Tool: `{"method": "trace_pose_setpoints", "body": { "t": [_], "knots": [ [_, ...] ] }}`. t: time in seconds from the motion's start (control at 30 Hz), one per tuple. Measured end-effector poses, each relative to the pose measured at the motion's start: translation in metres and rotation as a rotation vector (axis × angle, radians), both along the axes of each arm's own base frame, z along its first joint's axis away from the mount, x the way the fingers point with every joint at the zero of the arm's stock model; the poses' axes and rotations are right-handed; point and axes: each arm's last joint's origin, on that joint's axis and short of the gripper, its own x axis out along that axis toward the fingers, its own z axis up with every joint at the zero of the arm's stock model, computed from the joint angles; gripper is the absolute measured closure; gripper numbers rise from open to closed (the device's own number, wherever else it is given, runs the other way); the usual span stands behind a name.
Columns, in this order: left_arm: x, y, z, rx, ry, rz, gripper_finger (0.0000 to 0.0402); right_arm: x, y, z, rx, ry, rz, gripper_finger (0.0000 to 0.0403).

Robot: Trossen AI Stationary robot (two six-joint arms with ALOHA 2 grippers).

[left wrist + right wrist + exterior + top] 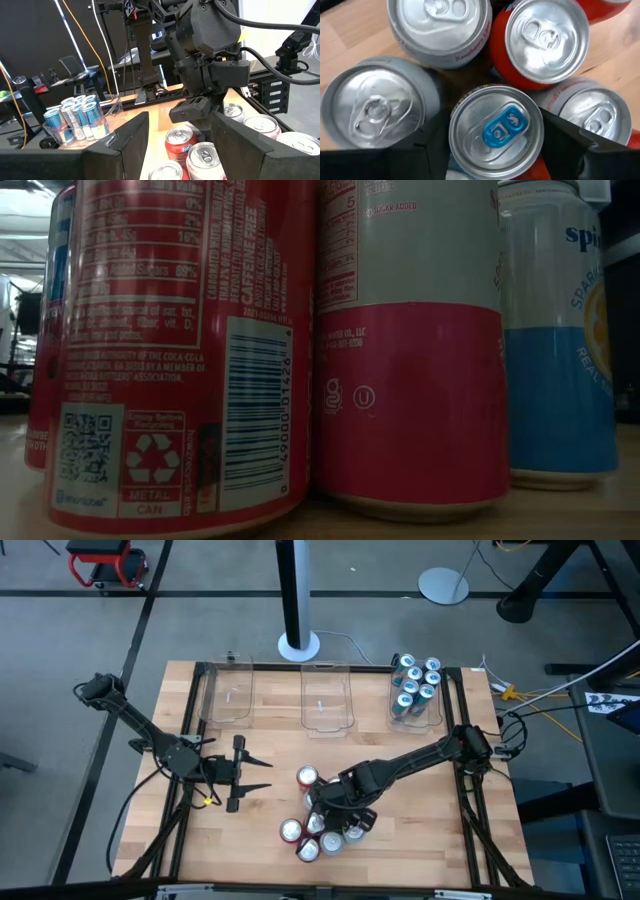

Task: Sort soda cans
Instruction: Put the blue soda can into the top right transparent bin

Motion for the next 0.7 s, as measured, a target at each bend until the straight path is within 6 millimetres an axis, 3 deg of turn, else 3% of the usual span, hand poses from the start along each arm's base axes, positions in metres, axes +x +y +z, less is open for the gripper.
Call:
{"method": "trace_pose_setpoints", "body": {
  "t": [0.13, 0.27, 0.7],
  "knots": [
    [0.0, 0.0, 0.0, 0.0, 0.0, 0.0, 0.02, 0.001, 0.0, 0.015, 0.0, -0.018, 0.004, 0.0152],
    [0.0, 0.0, 0.0, 0.0, 0.0, 0.0, 0.02, 0.001, -0.001, 0.034, -0.018, -0.052, 0.014, 0.0167],
    [0.0, 0.0, 0.0, 0.0, 0.001, 0.0, 0.02, -0.019, -0.011, 0.111, -0.099, -0.111, -0.01, 0.0166]
  ]
}}
